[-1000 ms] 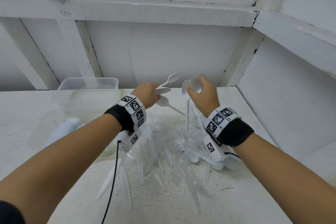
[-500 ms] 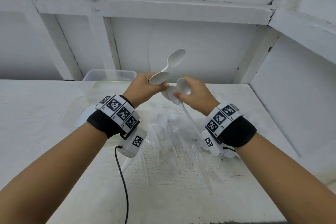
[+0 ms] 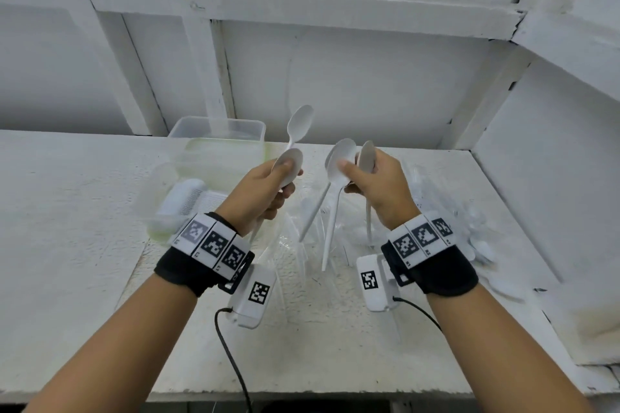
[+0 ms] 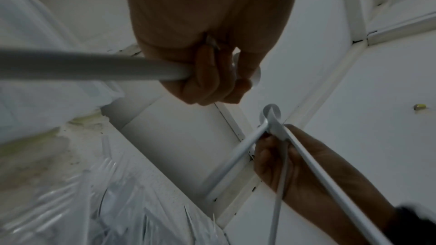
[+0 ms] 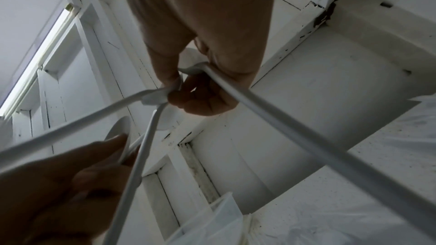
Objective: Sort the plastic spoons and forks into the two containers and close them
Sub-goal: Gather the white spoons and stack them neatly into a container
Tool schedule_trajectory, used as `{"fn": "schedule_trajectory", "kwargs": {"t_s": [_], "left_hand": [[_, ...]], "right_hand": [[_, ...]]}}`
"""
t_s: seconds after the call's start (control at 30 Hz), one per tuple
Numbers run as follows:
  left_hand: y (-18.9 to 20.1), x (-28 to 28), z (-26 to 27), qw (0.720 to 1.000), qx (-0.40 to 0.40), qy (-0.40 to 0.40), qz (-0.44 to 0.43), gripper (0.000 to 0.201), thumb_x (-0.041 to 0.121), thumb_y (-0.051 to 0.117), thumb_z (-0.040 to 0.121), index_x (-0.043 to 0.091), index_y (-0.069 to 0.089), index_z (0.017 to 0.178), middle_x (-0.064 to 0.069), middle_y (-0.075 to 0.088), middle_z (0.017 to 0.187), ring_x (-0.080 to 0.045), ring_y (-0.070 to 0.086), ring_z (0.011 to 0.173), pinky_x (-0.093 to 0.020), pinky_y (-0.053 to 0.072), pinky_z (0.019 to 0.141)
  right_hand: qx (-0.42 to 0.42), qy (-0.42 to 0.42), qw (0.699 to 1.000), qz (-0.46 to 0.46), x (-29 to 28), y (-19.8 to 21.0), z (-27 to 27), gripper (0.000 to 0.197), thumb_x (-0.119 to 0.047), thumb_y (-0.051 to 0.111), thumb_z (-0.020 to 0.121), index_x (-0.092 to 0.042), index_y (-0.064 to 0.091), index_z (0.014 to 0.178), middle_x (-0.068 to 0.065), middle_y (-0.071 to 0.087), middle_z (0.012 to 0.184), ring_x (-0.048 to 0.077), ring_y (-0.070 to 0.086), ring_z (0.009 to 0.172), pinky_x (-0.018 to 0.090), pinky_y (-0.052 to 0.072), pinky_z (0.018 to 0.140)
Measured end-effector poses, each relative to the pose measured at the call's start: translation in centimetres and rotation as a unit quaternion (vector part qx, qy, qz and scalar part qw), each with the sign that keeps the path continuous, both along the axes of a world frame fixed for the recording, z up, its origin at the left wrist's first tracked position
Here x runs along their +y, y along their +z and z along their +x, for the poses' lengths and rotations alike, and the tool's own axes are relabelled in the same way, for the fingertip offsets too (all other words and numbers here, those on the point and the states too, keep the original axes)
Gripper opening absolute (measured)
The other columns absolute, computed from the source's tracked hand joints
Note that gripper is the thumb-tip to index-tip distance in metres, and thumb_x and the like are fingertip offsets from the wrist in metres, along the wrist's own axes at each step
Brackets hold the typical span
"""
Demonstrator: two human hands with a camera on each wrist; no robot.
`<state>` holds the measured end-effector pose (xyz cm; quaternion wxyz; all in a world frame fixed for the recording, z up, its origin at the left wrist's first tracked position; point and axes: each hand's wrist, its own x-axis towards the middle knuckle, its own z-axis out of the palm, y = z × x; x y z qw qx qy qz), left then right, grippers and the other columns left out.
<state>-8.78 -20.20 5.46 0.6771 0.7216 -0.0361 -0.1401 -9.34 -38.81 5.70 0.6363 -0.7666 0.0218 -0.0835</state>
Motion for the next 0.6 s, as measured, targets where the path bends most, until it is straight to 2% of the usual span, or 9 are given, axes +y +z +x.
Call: {"fn": "schedule_trajectory", "kwargs": {"t_s": [0.1,0.17,0.23,0.27,0.33,0.43,0.5,0.6], "left_hand": [[-0.6,-0.1,-0.7,0.999,0.012,-0.033,-0.029,0.03,0.037,0.038,0.099,0.013,0.057,0.095,0.004,0.039,0.057,-0.005,0.025,0.04,-0.016,0.021,0.037],[-0.8,-0.2,-1.1,0.997,0.019,-0.065,-0.037,0.032,0.037,0.038,0.098,0.012,0.058,0.093,0.006,0.037,0.052,-0.005,0.024,0.04,-0.016,0.019,0.037],[-0.9,-0.3,-1.3,0.994,0.028,-0.101,-0.028,0.034,0.038,0.037,0.098,0.012,0.058,0.092,0.006,0.033,0.05,-0.006,0.022,0.04,-0.015,0.019,0.036],[-0.8,-0.2,-1.4,0.992,0.034,-0.119,-0.023,0.035,0.039,0.036,0.097,0.012,0.059,0.091,0.006,0.031,0.049,-0.006,0.021,0.04,-0.015,0.018,0.037],[-0.5,0.0,-1.5,0.987,0.043,-0.152,-0.017,0.038,0.044,0.037,0.092,0.014,0.059,0.091,0.007,0.028,0.048,-0.005,0.02,0.039,-0.014,0.015,0.038],[-0.3,0.5,-1.5,0.981,0.046,-0.19,-0.002,0.043,0.048,0.038,0.083,0.014,0.061,0.095,0.007,0.028,0.046,-0.006,0.017,0.038,-0.014,0.012,0.04],[-0.2,0.8,-1.6,0.98,0.044,-0.194,0.013,0.042,0.046,0.037,0.087,0.014,0.062,0.098,0.005,0.03,0.047,-0.006,0.017,0.038,-0.014,0.014,0.04],[-0.3,0.8,-1.6,0.984,0.03,-0.169,0.04,0.037,0.038,0.033,0.097,0.014,0.062,0.1,0.002,0.034,0.05,-0.007,0.019,0.037,-0.014,0.017,0.039]], "right_hand": [[0.006,-0.003,0.999,0.052,0.4,0.2,0.5,0.016,-0.013,0.065,0.086,-0.002,0.054,0.091,0.012,0.056,0.089,0.02,0.06,0.08,0.025,0.056,0.066],[0.012,0.002,0.996,0.093,0.7,0.1,0.8,0.021,-0.015,0.066,0.085,-0.001,0.056,0.097,0.019,0.059,0.097,0.032,0.062,0.091,0.037,0.058,0.076],[0.018,0.009,0.99,0.137,0.9,0.0,0.8,0.027,-0.016,0.067,0.085,0.003,0.057,0.102,0.02,0.059,0.098,0.036,0.062,0.095,0.046,0.054,0.085],[0.024,0.01,0.988,0.155,1.0,-0.1,0.8,0.03,-0.015,0.067,0.085,0.006,0.056,0.104,0.02,0.059,0.098,0.034,0.062,0.093,0.046,0.053,0.085],[0.033,0.011,0.984,0.173,1.0,-0.2,0.7,0.028,-0.013,0.066,0.086,0.007,0.056,0.103,0.019,0.058,0.094,0.029,0.061,0.087,0.039,0.054,0.08],[0.042,0.015,0.986,0.164,1.1,-0.3,0.5,0.013,-0.01,0.065,0.086,-0.002,0.055,0.082,0.013,0.055,0.079,0.024,0.056,0.076,0.028,0.054,0.066],[0.038,0.008,0.987,0.156,1.1,-0.3,0.5,0.019,-0.009,0.064,0.086,-0.007,0.052,0.072,0.007,0.051,0.069,0.019,0.053,0.066,0.027,0.051,0.063],[0.02,-0.01,0.992,0.126,0.9,-0.2,0.7,0.021,-0.009,0.065,0.085,-0.007,0.05,0.07,0.005,0.048,0.065,0.016,0.051,0.06,0.03,0.053,0.067]]}}
